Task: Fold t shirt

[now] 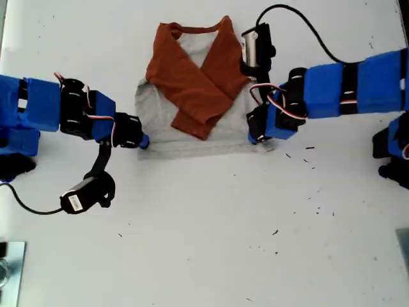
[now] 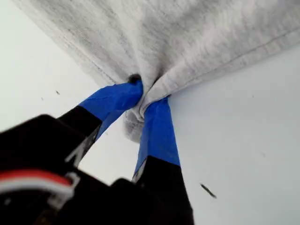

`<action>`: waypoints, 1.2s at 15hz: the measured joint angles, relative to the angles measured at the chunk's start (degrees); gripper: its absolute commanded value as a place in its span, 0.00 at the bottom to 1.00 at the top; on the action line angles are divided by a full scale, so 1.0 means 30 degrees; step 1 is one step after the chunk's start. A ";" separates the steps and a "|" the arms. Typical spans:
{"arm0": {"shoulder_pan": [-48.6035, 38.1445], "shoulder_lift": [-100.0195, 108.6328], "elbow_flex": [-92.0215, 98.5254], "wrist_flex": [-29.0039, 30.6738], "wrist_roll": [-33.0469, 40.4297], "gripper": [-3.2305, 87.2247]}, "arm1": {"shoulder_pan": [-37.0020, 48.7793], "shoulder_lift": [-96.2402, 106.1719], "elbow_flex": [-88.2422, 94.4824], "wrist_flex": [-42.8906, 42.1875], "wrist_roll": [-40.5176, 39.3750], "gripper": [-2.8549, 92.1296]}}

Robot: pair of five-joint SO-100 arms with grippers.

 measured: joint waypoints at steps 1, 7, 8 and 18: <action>0.0586 0.0176 -0.0352 0.0381 0.0000 0.03 | -0.0469 0.0967 0.0088 0.0498 0.0000 0.06; 0.8145 0.1494 -0.4512 0.3018 -0.2490 0.03 | -0.7002 0.6768 0.0088 0.2344 -0.0059 0.06; 0.8408 0.1611 -0.4600 0.3047 -0.2578 0.03 | -0.6914 0.6855 0.0088 0.2080 -0.0029 0.06; -1.1719 2.0537 0.7500 0.2314 0.1846 0.26 | 1.0781 1.1484 0.4336 -0.3721 0.0586 0.40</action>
